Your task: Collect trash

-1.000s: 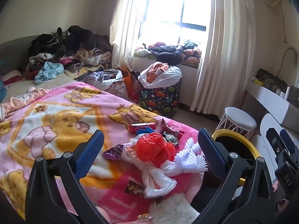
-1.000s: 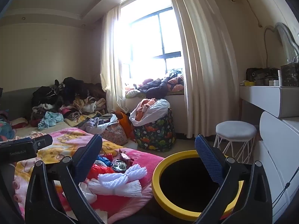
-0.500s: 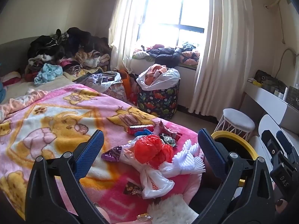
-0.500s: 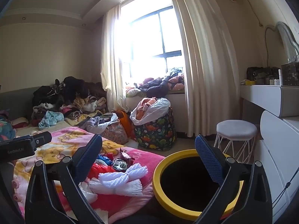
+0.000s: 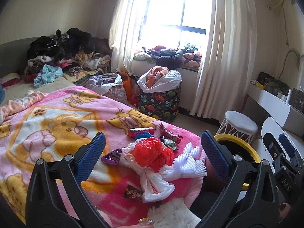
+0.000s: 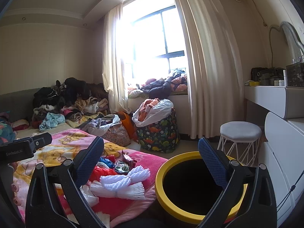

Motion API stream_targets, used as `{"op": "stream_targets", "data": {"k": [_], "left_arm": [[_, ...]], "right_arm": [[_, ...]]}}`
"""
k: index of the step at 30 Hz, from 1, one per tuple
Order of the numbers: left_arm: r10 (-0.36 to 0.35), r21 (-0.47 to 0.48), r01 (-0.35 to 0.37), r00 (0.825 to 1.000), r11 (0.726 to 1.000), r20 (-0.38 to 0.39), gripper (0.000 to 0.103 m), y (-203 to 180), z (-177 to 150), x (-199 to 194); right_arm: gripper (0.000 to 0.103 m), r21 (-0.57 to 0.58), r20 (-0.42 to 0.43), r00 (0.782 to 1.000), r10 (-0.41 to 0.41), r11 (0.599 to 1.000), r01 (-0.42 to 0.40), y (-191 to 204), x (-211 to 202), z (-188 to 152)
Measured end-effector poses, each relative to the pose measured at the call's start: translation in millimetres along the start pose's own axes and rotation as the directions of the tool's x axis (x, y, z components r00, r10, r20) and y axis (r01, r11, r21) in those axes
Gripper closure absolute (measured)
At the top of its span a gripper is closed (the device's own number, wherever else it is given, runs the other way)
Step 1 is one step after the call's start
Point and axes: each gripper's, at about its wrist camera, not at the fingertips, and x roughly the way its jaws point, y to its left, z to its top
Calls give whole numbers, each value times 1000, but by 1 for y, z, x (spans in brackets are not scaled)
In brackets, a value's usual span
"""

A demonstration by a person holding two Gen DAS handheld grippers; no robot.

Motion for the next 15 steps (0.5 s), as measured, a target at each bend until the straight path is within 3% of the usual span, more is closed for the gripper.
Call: {"op": "stream_targets", "data": {"k": [15], "left_arm": [[-10,4,10,1000,1000,1,11,-19,5,-3]], "right_arm": [[6,4,-1,1000,-2,1000,2,0,0,-1]]}}
